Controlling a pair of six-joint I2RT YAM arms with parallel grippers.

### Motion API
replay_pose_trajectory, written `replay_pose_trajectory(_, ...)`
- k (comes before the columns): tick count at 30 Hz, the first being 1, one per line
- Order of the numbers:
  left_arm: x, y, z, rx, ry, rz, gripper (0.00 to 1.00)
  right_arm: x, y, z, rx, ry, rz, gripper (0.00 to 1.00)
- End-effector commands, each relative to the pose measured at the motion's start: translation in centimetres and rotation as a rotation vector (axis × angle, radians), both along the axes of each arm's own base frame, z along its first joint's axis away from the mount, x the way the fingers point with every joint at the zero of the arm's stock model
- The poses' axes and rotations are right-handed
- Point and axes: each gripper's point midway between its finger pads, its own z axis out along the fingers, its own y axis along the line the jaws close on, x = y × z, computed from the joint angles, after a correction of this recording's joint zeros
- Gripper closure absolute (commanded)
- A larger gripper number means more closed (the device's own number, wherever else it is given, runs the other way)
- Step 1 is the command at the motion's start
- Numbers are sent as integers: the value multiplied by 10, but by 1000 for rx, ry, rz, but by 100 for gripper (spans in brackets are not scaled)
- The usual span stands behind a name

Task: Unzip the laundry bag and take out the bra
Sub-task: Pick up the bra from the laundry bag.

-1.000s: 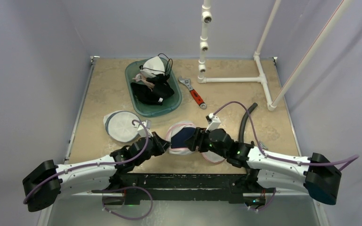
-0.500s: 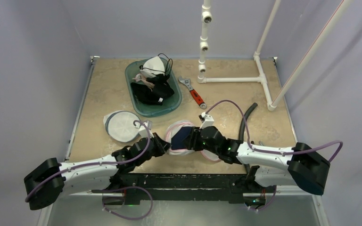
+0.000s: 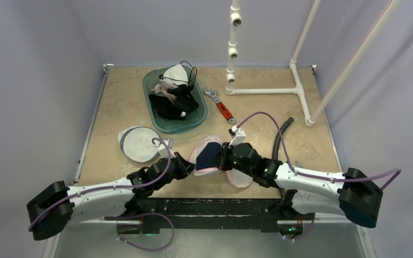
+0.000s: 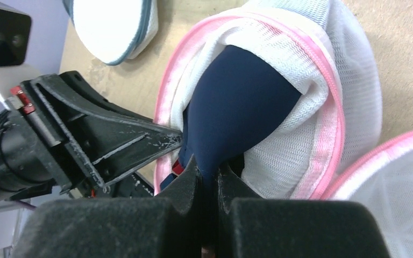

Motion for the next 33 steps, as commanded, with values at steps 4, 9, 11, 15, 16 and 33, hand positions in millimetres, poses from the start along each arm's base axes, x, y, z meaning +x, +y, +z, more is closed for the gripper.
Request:
replay_pose_trajectory(4, 1, 3, -1, 7, -12, 5, 96, -5, 4, 55, 129, -97, 68, 100)
replay_pose_trajectory(9, 1, 3, -1, 6, -12, 10, 97, -6, -2, 63, 148, -122, 72, 80)
replay_pose_trajectory(11, 2, 1, 0, 1, -11, 6, 97, -6, -2, 60, 145, -112, 69, 71)
replay_pose_trajectory(15, 1, -5, 1, -12, -11, -12, 100, -2, -3, 54, 149, -96, 47, 63)
replay_pose_trajectory(16, 1, -6, 2, -13, -11, -18, 100, 0, -3, 51, 145, -90, 42, 63)
replay_pose_trajectory(33, 1, -11, 2, -12, -13, -38, 100, 10, -14, 5, 37, 38, -12, 49)
